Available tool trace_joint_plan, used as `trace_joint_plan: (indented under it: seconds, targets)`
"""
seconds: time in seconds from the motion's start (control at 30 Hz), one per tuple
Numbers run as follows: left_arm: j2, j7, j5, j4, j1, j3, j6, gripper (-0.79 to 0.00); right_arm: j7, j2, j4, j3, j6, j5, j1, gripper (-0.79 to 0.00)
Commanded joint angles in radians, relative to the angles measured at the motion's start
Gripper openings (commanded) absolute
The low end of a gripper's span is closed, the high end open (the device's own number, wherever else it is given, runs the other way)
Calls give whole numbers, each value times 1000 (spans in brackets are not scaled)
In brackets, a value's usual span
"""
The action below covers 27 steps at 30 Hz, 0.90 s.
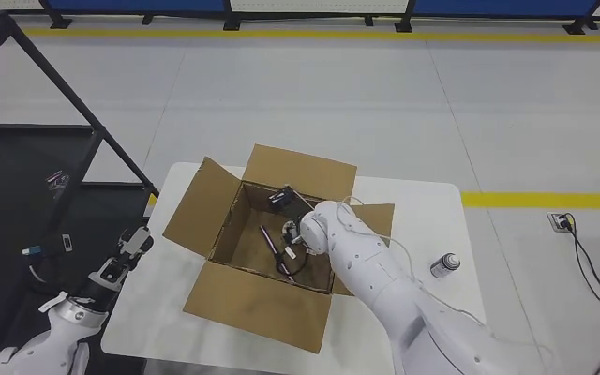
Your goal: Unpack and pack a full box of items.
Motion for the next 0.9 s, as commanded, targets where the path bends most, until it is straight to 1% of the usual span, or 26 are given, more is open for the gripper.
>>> trace_joint_plan:
  seconds: [0.0,0.07,0.27,0.43,0.63,0.77,0.87]
  targets:
    - [0,-2,1,1,-3,2,2,0,-10,2,-2,1,-45,-8,9,-785]
    - [0,-4,1,2,-7,3,4,0,-24,8,-6,2,-111,-20,22,-785]
    - [0,-10,-1,10,-20,16,5,0,-50,29,-49,-6,-259,-88,47,-785]
    - [0,-11,3,15,-31,26,6,0,-54,54,-115,-9,-337,-143,44,-785]
    - [-1,-13,7,19,-39,38,10,0,-88,104,-246,14,-366,-203,11,-785]
    - [-1,-14,12,19,-44,48,10,0,-78,153,-381,58,-323,-239,-33,-785]
    - [-1,-14,17,19,-47,54,10,0,-46,201,-511,115,-293,-266,-83,-785]
